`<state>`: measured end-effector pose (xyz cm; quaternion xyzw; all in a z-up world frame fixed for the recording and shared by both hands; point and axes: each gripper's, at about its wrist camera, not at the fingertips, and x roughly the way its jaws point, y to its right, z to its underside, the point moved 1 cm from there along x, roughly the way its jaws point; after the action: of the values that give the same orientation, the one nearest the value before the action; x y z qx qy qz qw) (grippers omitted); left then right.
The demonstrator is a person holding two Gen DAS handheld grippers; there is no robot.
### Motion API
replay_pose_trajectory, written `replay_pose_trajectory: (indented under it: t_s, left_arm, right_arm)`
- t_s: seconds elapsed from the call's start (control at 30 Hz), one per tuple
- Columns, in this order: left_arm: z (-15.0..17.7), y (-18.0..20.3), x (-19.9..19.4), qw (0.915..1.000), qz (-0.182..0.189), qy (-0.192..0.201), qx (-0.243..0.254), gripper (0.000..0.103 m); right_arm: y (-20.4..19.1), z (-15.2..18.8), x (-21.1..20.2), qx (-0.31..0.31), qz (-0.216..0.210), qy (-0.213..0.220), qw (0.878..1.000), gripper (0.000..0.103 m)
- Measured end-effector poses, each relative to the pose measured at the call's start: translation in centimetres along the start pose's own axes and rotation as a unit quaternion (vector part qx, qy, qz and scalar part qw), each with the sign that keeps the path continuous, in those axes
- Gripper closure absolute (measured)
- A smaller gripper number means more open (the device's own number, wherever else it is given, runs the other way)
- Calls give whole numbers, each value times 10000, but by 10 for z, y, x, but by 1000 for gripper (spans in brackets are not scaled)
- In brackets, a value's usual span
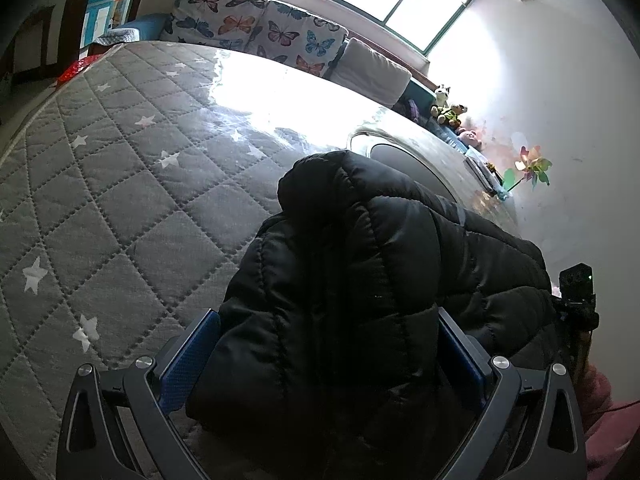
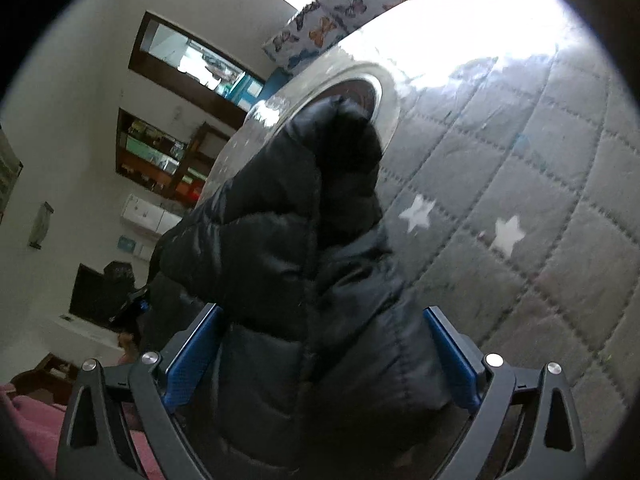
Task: Fold large clothes
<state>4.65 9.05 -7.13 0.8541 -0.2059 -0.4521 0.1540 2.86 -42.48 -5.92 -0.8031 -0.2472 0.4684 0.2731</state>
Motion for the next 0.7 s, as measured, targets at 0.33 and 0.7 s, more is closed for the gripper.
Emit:
replay_pose_trajectory:
  t_s: [0.33,0.7]
  left_arm:
    - [2,7,-1,9996,-266,-16,66,0]
    - [6,6,-2,9997,-220,46,103,0]
  right_arm:
    - [-11,-1,12,-29,269,-658,9975,0]
    - [-34,2,23,-212,667,-798,9943,0]
